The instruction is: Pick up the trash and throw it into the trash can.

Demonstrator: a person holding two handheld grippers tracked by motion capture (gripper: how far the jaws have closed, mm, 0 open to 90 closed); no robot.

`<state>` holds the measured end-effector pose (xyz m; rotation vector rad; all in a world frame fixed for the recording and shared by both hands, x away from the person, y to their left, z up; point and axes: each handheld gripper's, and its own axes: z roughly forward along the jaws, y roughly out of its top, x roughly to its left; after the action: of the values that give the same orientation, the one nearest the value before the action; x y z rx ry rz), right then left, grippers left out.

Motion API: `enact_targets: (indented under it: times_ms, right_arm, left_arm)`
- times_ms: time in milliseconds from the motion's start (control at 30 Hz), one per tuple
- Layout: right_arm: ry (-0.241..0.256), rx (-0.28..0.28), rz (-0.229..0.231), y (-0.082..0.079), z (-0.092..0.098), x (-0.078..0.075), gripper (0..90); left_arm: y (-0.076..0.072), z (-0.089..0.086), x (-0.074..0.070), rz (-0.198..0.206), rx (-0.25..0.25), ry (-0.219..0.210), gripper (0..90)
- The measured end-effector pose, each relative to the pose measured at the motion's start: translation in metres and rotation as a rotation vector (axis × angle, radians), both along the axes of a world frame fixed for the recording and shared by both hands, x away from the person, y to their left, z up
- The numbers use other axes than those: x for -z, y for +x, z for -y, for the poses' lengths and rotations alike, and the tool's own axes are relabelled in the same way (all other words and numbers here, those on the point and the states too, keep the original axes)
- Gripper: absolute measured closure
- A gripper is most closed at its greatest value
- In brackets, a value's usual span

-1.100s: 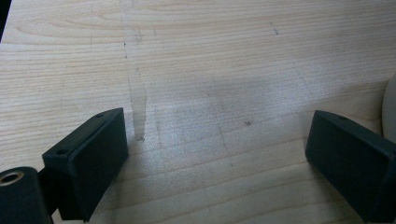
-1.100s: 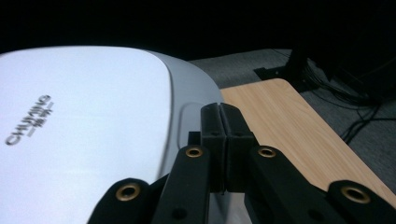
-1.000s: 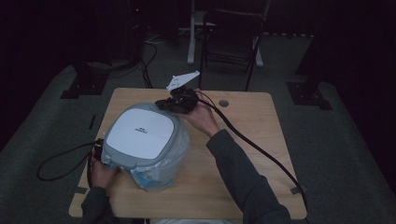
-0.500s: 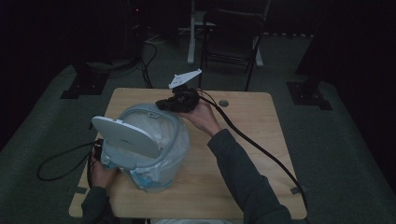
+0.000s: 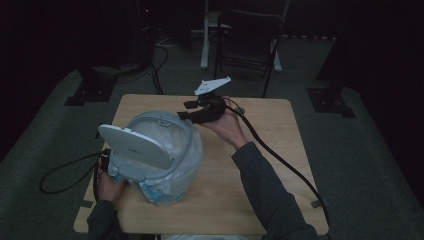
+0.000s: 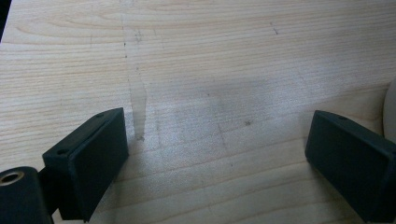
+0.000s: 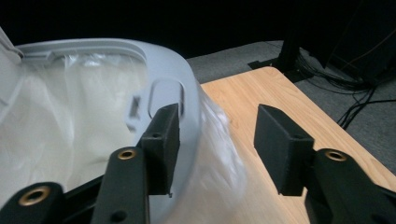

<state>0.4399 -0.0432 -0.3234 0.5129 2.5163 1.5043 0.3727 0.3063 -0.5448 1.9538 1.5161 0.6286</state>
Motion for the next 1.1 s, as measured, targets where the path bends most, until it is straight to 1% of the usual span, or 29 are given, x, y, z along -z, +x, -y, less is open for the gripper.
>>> enact_targets:
  times_ms: [33, 67, 167, 200, 300, 467, 567, 633, 700, 733, 767, 800, 833, 867, 900, 933, 967, 1000, 1100]
  right_arm:
    - [0.002, 0.009, 0.002, -0.001, 0.003, 0.001, 50.4]
    - [0.007, 0.019, 0.014, -0.002, 0.009, 0.003, 49.2]
    - [-0.006, 0.049, 0.044, -0.005, 0.021, 0.009, 47.2]
    - [-0.012, 0.059, 0.047, -0.006, 0.024, 0.011, 47.4]
    - [-0.044, 0.106, 0.069, -0.007, 0.035, 0.019, 52.3]
    - [-0.061, 0.18, 0.055, -0.009, 0.054, 0.033, 53.0]
    - [-0.052, 0.205, 0.042, -0.012, 0.065, 0.04, 53.2]
    - [-0.057, 0.226, 0.041, -0.015, 0.072, 0.044, 53.5]
    - [-0.063, 0.244, 0.046, -0.019, 0.079, 0.05, 55.9]
    - [-0.072, 0.252, 0.048, -0.021, 0.083, 0.054, 58.5]
    - [-0.072, 0.252, 0.048, -0.021, 0.083, 0.054, 58.5]
    - [-0.075, 0.264, 0.053, -0.023, 0.087, 0.057, 60.6]
    - [-0.078, 0.283, 0.05, -0.025, 0.097, 0.064, 64.3]
    - [-0.075, 0.296, 0.036, -0.026, 0.105, 0.07, 66.5]
    - [-0.076, 0.304, 0.031, -0.026, 0.109, 0.073, 67.0]
    - [-0.076, 0.304, 0.031, -0.026, 0.109, 0.073, 67.0]
    - [-0.08, 0.317, 0.027, -0.027, 0.115, 0.078, 67.5]
    - [-0.088, 0.336, 0.018, -0.028, 0.124, 0.086, 67.8]
    - [-0.096, 0.365, -0.004, -0.03, 0.136, 0.099, 68.0]
  left_arm:
    - [0.0, 0.0, 0.0, 0.0, 0.0, 0.0, 6.5]
    - [0.0, 0.0, 0.0, 0.001, 0.0, 0.0, 6.5]
    - [0.0, 0.0, 0.0, 0.001, -0.001, -0.001, 6.6]
    - [0.0, 0.0, 0.0, 0.0, 0.0, 0.0, 6.6]
    - [0.0, 0.0, 0.0, 0.0, -0.001, 0.0, 6.6]
    - [0.0, 0.0, 0.0, 0.0, -0.001, 0.0, 6.6]
    - [0.0, 0.0, 0.0, 0.0, -0.001, 0.0, 6.6]
    - [0.0, 0.0, 0.0, 0.0, -0.001, 0.0, 6.6]
    - [0.0, 0.0, 0.0, 0.0, -0.001, 0.0, 6.6]
    - [0.0, 0.0, 0.0, 0.0, -0.001, 0.0, 6.6]
    - [0.0, 0.0, 0.0, 0.0, -0.001, 0.0, 6.6]
    - [0.0, 0.0, 0.0, 0.0, -0.001, 0.0, 6.6]
    - [0.0, 0.0, 0.0, 0.0, -0.001, 0.0, 6.6]
    - [0.0, 0.0, 0.0, 0.0, -0.001, 0.0, 6.6]
    - [0.0, 0.0, 0.0, 0.0, -0.001, 0.0, 6.6]
    - [0.0, 0.0, 0.0, 0.0, -0.001, 0.0, 6.7]
    - [0.0, 0.0, 0.0, 0.0, -0.001, 0.0, 6.7]
    - [0.0, 0.0, 0.0, 0.0, -0.001, 0.0, 6.7]
    - [0.0, 0.0, 0.0, 0.0, -0.001, 0.001, 6.7]
